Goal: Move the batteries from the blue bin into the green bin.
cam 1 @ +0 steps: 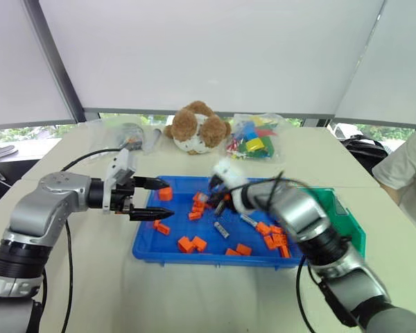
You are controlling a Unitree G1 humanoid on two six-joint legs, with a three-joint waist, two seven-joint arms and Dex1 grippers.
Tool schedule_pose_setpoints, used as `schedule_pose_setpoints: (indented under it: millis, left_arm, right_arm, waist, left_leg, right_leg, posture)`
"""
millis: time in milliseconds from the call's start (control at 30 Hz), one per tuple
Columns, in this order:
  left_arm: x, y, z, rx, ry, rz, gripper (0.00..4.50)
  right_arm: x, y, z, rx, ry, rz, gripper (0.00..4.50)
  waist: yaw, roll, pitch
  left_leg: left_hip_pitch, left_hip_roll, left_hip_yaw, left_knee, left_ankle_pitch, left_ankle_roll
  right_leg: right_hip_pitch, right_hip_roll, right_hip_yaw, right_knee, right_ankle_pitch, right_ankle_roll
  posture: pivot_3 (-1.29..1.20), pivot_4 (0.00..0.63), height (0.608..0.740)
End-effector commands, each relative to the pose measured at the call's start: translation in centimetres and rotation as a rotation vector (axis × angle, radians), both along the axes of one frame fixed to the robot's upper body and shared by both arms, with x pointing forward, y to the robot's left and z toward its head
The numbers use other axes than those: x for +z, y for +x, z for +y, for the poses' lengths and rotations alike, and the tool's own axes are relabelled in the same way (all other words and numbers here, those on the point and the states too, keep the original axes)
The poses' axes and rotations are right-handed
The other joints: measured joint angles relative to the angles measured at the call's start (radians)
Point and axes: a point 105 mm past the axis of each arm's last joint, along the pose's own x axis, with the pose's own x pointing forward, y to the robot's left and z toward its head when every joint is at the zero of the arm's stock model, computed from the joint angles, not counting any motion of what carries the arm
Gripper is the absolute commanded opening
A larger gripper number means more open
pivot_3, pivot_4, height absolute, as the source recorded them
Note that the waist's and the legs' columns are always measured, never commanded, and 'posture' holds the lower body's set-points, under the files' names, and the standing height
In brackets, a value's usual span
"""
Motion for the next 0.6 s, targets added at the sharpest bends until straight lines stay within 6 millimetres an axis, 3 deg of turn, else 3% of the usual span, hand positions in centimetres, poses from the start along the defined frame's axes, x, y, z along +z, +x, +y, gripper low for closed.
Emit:
schedule_pose_setpoints:
  millis: [33, 133, 267, 400, 533, 600]
  left_arm:
    - [0.4, -0.2, -0.4, -0.020, 0.001, -0.029, 4.50]
    - [0.4, 0.0, -0.6, -0.030, -0.001, -0.026, 4.50]
    - [0.3, 0.3, -1.1, -0.043, -0.010, -0.027, 4.50]
    - [0.0, 0.5, -1.6, -0.061, -0.015, -0.018, 4.50]
    - [-0.1, 0.8, -1.8, -0.069, -0.015, -0.016, 4.50]
    - [-0.1, 0.8, -1.9, -0.074, -0.016, -0.015, 4.50]
  right_arm:
    - [4.8, -0.4, -6.6, -0.203, 0.054, -0.143, 0.00]
    - [5.1, -1.2, -13.3, -0.411, -0.019, -0.154, 0.00]
    - [3.6, -3.1, -19.3, -0.577, -0.091, -0.097, 0.00]
    - [1.4, -4.1, -21.6, -0.615, -0.118, -0.021, 0.00]
    - [-0.6, -4.5, -22.2, -0.602, -0.135, 0.040, 0.00]
    - [-1.0, -4.7, -22.2, -0.600, -0.120, 0.059, 1.07]
  waist:
    - [0.003, 0.000, 0.000]
    - [0.008, 0.000, 0.000]
    - [-0.002, 0.000, 0.000]
    - [-0.018, 0.000, 0.000]
    - [-0.014, 0.000, 0.000]
    - [-0.008, 0.000, 0.000]
  left_leg:
    - [0.000, 0.000, 0.000, 0.000, 0.000, 0.000]
    - [0.000, -0.001, 0.000, 0.000, 0.000, 0.000]
    - [0.000, -0.001, 0.000, -0.001, 0.000, 0.001]
    - [0.002, 0.000, -0.001, -0.001, 0.000, 0.001]
    - [0.002, 0.000, -0.002, -0.001, 0.000, 0.001]
    - [0.002, -0.001, -0.001, -0.001, 0.000, 0.001]
  right_leg:
    - [0.001, 0.000, 0.000, 0.000, 0.000, 0.000]
    - [0.001, 0.000, 0.000, -0.002, 0.000, 0.000]
    - [0.001, 0.000, 0.001, -0.003, 0.000, 0.000]
    - [0.001, 0.002, 0.003, -0.002, 0.000, 0.000]
    - [0.000, 0.002, 0.003, -0.001, 0.000, 0.000]
    - [0.000, 0.002, 0.003, -0.001, 0.000, 0.000]
  posture:
    - [0.00, 0.150, 0.733]
    - [0.00, 0.150, 0.733]
    - [0.00, 0.150, 0.733]
    - [0.00, 0.150, 0.733]
    - [0.00, 0.150, 0.733]
    - [0.00, 0.150, 0.733]
